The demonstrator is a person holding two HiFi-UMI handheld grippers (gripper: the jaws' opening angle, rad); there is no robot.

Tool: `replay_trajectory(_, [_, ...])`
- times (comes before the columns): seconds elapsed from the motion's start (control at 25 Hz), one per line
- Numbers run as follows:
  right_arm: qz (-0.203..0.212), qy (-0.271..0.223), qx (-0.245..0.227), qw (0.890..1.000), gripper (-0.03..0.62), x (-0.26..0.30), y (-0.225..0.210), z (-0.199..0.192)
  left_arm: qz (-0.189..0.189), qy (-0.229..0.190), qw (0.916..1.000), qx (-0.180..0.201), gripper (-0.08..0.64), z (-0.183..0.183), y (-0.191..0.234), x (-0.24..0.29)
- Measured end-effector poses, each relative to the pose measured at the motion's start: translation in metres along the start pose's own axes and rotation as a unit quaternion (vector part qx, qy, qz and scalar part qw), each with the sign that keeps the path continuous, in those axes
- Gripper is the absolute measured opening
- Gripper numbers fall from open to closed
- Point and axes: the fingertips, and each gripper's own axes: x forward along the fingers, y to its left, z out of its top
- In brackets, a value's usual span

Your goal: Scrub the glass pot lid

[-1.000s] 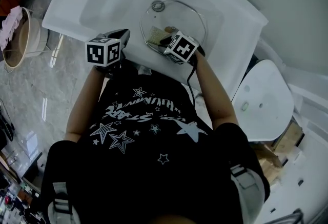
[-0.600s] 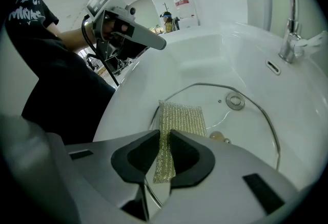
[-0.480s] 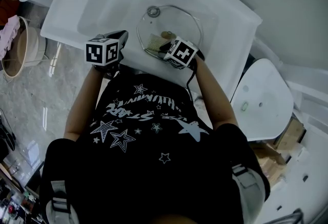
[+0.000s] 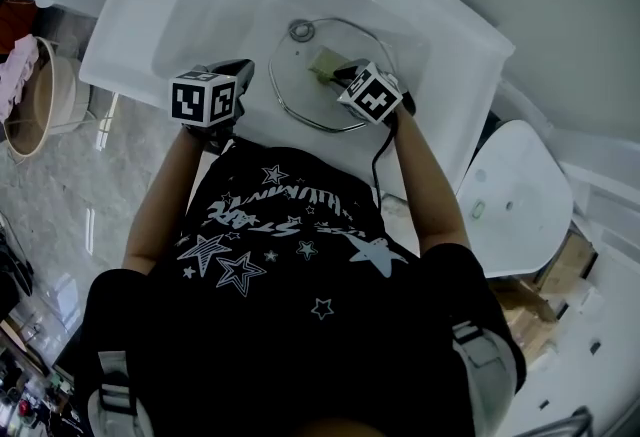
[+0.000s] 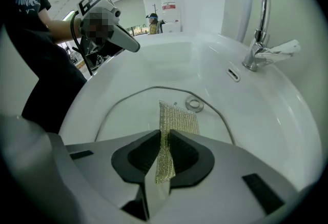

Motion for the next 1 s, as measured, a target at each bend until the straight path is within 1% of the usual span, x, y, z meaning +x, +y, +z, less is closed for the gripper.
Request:
replay_trajectory(0.2, [-0.022,0.032,-0.021,0.999,0.06,0.012,-0.034,-0.006,0.0,0.012,0.9999,-0.002,0.009,0.004,0.008,0.012])
replay_trajectory(0.44, [-0.04,0.047,-0.045,0.997,0.06,0.024,-0.067,-0.01,0.0,0.022,0.9997,-0.007,0.009,0.008,0.012,0.024])
replay_trajectory(0.76, [-0.045,0.061,-0.044,0.996,0.06,0.036,-0.092,-0.016,0.001,0.027,0.9995,-0.015,0.009,0.01,0.012,0.032])
replay_trajectory(1.0, [-0.043,0.061,-0.01,0.997,0.06,0.042,-0.093,-0.019,0.001,0.029,0.9994,-0.017,0.008,0.009,0.012,0.033])
